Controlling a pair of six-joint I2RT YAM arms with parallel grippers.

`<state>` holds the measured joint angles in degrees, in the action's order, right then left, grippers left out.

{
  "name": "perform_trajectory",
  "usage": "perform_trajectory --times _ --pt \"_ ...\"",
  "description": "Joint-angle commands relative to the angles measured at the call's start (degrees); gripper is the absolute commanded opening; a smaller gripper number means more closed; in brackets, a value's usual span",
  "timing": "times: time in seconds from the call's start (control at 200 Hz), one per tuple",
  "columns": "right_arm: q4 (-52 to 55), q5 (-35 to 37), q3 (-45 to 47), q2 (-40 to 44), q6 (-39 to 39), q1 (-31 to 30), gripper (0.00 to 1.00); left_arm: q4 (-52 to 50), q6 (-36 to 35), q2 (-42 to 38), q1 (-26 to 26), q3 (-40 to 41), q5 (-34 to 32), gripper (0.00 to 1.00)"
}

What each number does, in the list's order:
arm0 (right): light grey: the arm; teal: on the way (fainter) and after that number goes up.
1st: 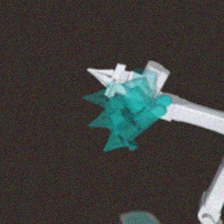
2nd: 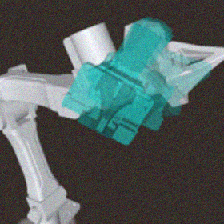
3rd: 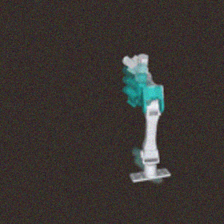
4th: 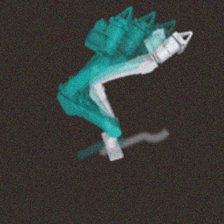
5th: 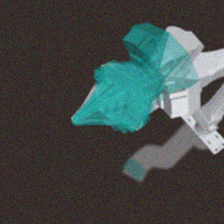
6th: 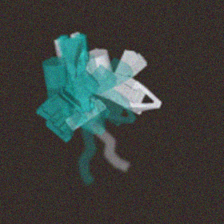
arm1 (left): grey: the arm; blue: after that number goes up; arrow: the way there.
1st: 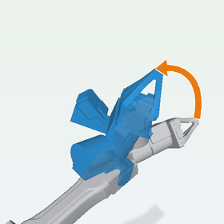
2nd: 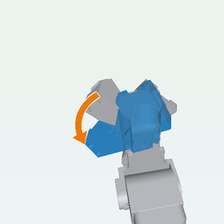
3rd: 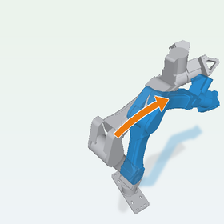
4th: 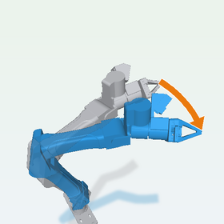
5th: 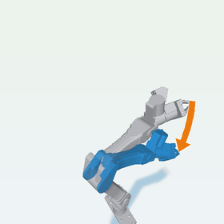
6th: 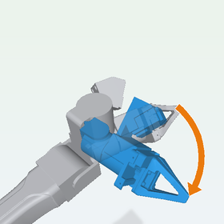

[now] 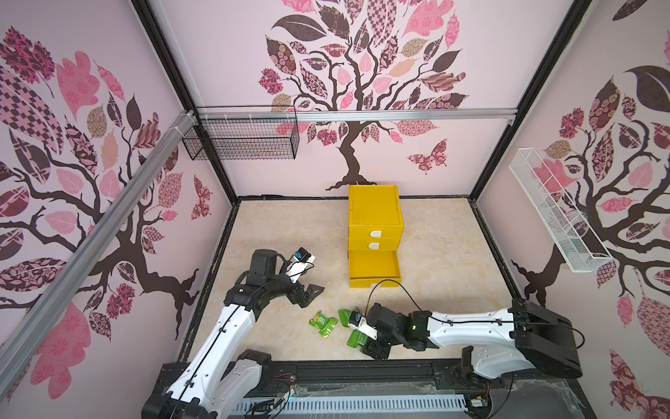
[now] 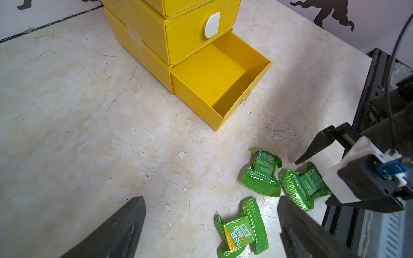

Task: Place the cookies into the drawer by color
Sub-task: Pick up the cookie at the center of the board.

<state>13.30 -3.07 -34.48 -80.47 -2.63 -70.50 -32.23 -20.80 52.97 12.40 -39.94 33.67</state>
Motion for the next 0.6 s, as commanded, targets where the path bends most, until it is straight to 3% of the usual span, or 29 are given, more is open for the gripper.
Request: perform_trajectory --times 0.0,0.365,0.595 --pt "1.3 2.7 -2.2 -2.5 0.1 -0.7 0.72 0.6 0.3 -0.6 0.3 0.1 0.7 0.97" --pt "4.0 2.2 -5.6 -5.9 0.1 -1.3 0.44 -0.4 0.0 -0.8 0.7 -0.5 -0.7 0.97" --pt "3.7 1.5 -4.2 -0.3 -1.5 -1.4 0.36 -0.4 0.6 -0.9 1.4 -0.8 -0.4 0.97"
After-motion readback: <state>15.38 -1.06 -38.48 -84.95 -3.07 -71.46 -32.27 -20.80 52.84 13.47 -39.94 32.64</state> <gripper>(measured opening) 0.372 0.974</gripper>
